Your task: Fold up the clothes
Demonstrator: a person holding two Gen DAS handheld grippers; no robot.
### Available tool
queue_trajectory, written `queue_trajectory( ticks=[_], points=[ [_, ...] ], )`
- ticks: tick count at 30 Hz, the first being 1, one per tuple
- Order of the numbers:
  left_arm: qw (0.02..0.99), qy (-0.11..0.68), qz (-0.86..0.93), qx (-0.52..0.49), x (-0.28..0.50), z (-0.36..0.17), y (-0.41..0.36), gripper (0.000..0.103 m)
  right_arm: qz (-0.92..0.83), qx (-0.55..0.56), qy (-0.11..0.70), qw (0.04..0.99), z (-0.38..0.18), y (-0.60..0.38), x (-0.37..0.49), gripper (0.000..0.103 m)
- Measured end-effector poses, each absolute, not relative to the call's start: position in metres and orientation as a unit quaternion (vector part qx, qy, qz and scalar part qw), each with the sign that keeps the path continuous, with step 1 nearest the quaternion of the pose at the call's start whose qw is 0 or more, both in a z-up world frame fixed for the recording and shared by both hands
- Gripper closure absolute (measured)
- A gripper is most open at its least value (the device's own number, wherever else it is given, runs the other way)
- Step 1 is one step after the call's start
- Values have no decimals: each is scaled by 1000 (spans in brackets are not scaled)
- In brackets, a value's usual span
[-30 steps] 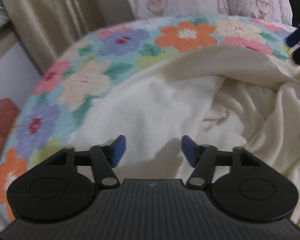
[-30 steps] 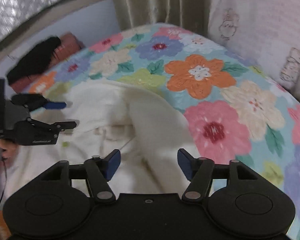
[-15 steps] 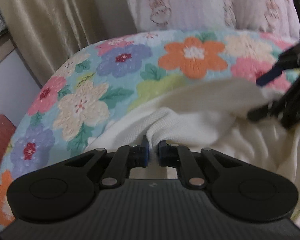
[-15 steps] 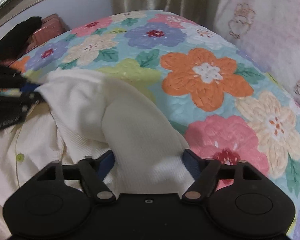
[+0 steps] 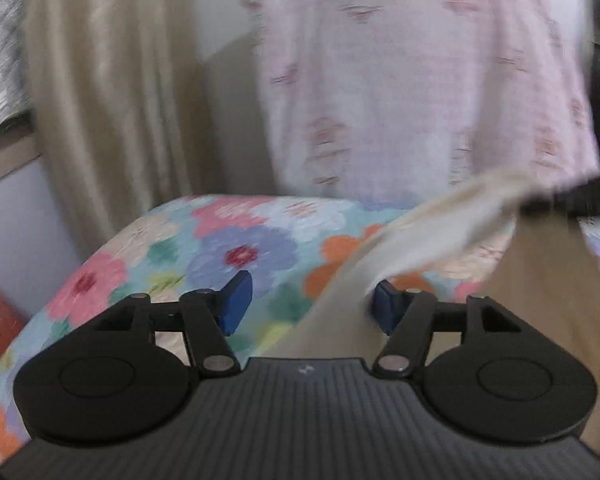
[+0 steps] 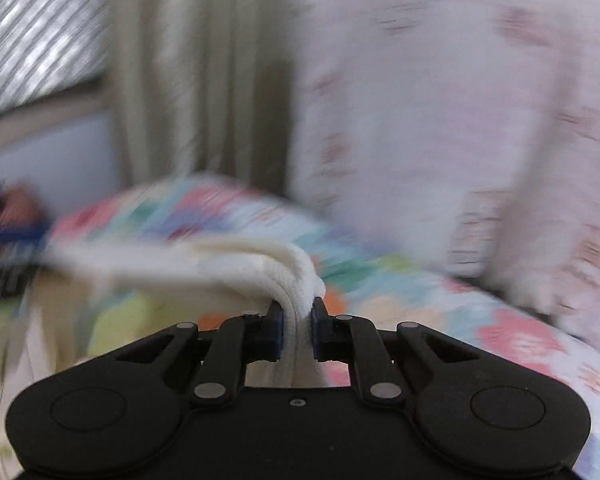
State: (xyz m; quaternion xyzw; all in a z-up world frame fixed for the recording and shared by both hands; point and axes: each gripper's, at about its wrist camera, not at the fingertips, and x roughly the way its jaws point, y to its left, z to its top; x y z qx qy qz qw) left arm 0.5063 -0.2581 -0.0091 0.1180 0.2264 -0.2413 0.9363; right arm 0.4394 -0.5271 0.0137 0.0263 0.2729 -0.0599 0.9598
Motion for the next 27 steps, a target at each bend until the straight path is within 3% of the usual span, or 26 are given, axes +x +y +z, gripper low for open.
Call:
queue_trajectory(
  ticks=[5,13,17,22,25,27],
  points=[
    [935,240,-185,186,506,-46,-246,41,-153,27,290,944,5,-577,433,93],
    [925,324,-134,148,545,-77,-145,41,-221,26,307,925,-18,-623,426,96],
    [910,367,-172,81,568,-82,-109,41,-233,21,307,923,-16,-621,424,96],
    [870,399,-265,115,576,-96,-130,38,-197,36,299,933,-22,-614,416,96],
    [852,422,-283,123,580,-106,-163,29,-166,56,288,941,-32,-610,401,96],
    [852,435,-274,101,585,-115,-181,29,-155,84,292,940,-41,-614,392,96]
  ],
)
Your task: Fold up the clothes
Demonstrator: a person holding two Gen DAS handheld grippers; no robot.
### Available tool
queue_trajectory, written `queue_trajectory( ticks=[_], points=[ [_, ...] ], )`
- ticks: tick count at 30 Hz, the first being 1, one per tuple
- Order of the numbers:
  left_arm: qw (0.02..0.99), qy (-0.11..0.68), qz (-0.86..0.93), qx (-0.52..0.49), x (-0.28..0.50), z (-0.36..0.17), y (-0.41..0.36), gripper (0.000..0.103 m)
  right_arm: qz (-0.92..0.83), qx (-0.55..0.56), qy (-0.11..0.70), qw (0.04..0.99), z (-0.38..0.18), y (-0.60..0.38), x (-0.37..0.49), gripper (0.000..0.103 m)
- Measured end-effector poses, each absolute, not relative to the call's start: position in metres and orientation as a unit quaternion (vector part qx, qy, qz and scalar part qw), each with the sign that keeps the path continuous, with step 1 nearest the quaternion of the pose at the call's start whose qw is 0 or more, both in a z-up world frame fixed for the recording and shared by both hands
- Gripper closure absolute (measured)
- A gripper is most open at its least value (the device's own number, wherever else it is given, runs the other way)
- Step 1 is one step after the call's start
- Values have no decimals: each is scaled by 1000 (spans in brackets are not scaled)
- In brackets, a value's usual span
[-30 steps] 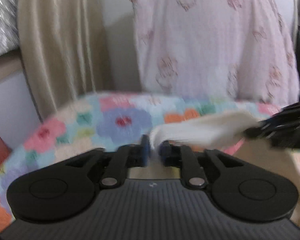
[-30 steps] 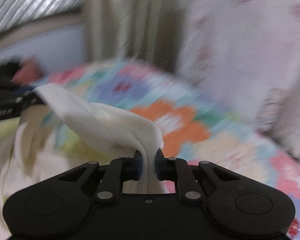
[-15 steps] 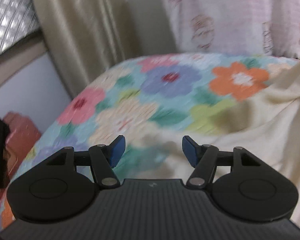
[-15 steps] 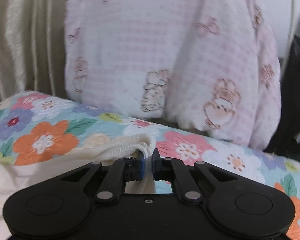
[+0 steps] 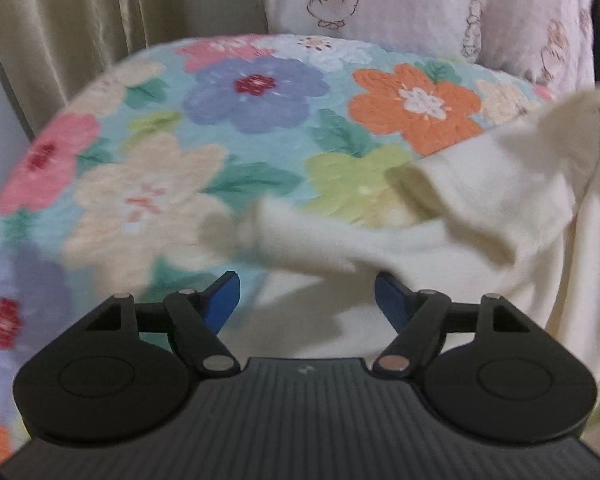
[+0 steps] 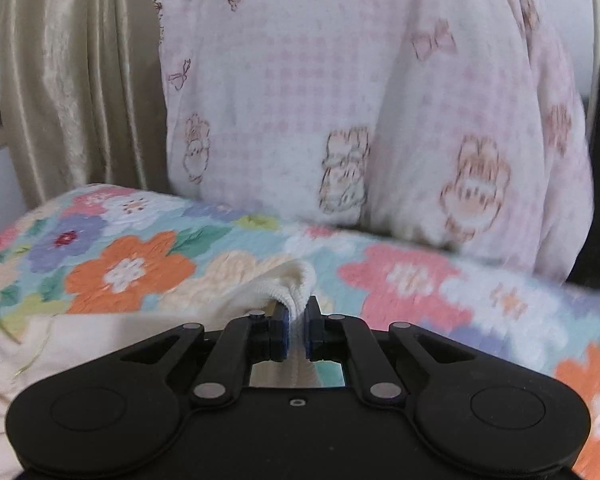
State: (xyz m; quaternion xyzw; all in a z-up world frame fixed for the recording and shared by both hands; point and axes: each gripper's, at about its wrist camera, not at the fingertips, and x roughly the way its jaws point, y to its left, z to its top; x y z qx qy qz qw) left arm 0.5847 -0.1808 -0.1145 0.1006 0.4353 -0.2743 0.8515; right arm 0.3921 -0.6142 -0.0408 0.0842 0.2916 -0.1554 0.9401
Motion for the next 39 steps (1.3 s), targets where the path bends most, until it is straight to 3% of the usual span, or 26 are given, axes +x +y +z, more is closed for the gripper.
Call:
queue_trajectory(
  ticks=[1,2,3,5,9,13,16,17,18,19,22,25,34,39],
  points=[
    [851,444,-264,91,587,-120,-188,33,-153,96,292,939,-44,-616,388,95],
    [848,460,-248,94,590,-128,-197,62,-145,110,294,938,-47,-620,385,95],
    [845,466,-236,115,589,-135,-207,67,-140,126,299,936,-48,-624,382,95],
    [848,454,-222,157,581,-134,-227,92,-137,177,313,923,-46,-635,381,95],
    [859,438,-167,207,585,-102,-242,95,-120,293,303,899,-32,-664,384,95],
    [924,355,-57,131,615,-33,-209,95,-123,248,281,919,10,-663,409,95],
    [945,307,4,110,623,-19,-191,93,-123,197,265,936,28,-640,432,94],
    [946,304,13,112,625,-21,-188,84,-131,180,264,938,27,-633,440,76],
    [942,312,20,120,627,-24,-187,75,-145,172,272,936,23,-628,447,47],
    [930,342,25,134,629,-33,-187,58,-158,169,282,931,18,-623,449,40],
    [921,365,9,137,604,-49,-182,54,-147,168,294,929,3,-607,433,40],
    [913,376,-7,158,566,-62,-180,39,-113,187,313,924,-12,-596,398,40],
    [894,429,-62,115,413,-71,-134,38,-72,240,336,908,-41,-560,259,40],
    [888,456,-55,5,313,-78,-73,34,-91,249,349,899,-59,-539,174,39]
  ],
)
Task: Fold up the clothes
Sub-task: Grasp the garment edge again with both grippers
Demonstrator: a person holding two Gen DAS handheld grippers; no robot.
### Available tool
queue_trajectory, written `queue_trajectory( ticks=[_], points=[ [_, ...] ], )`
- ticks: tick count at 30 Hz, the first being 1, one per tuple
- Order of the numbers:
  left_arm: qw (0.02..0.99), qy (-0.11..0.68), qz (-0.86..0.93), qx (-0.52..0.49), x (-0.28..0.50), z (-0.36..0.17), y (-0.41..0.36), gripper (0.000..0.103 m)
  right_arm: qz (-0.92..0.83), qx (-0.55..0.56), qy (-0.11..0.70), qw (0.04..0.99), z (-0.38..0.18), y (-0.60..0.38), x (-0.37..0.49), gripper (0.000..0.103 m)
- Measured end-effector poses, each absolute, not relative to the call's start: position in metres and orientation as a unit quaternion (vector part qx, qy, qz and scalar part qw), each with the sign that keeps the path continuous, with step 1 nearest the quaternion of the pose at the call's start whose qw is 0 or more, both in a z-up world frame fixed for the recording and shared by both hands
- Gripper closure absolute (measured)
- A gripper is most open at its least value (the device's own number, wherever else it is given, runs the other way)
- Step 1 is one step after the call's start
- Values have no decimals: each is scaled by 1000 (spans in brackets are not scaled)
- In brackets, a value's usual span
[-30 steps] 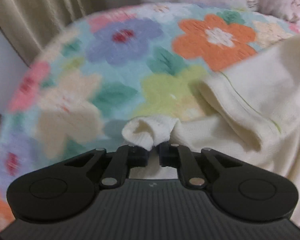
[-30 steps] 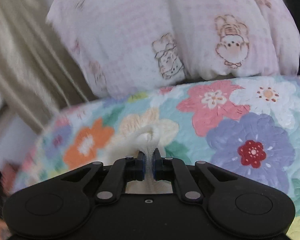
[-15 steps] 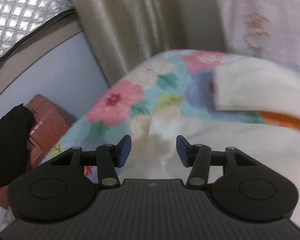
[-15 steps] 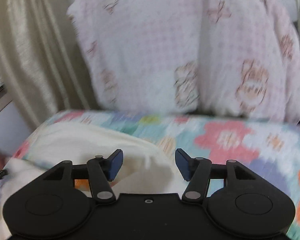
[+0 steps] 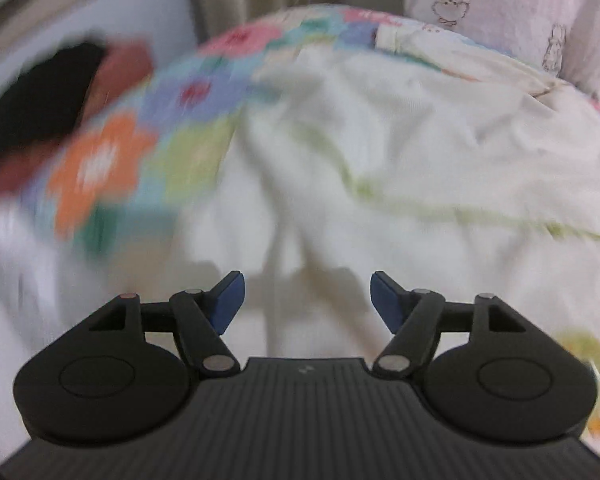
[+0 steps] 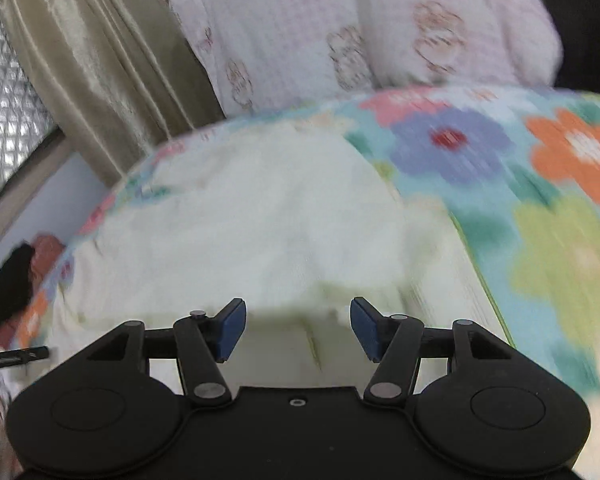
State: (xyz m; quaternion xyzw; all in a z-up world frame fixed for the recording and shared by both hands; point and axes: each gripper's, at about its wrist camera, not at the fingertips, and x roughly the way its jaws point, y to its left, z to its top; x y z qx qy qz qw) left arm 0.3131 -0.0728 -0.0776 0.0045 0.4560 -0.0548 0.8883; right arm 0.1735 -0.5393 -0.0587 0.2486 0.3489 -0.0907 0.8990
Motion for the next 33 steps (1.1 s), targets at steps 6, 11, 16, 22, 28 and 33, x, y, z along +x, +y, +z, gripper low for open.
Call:
queue_trajectory(
  ticks=[6,11,16,22,28,33],
  points=[
    [851,509,-67,-108,260,-109,-24,36,-107,275,366,883,-82,-519,100,39],
    [860,486,-53,-146,246,-97,8,34,-133,283,360,879,-104,-513,67,36],
    [844,497,-32,-201,248,-116,32,34,-136,303,353,875,-120,-515,70,35],
    [863,448,19,-233,250,-111,45,34,-140,306,325,884,-125,-522,90,28],
    [876,423,14,-230,276,-125,33,1,-190,310,295,884,-124,-549,110,27],
    [910,373,13,-179,285,-133,16,75,-182,275,303,894,-120,-555,139,90]
  ],
)
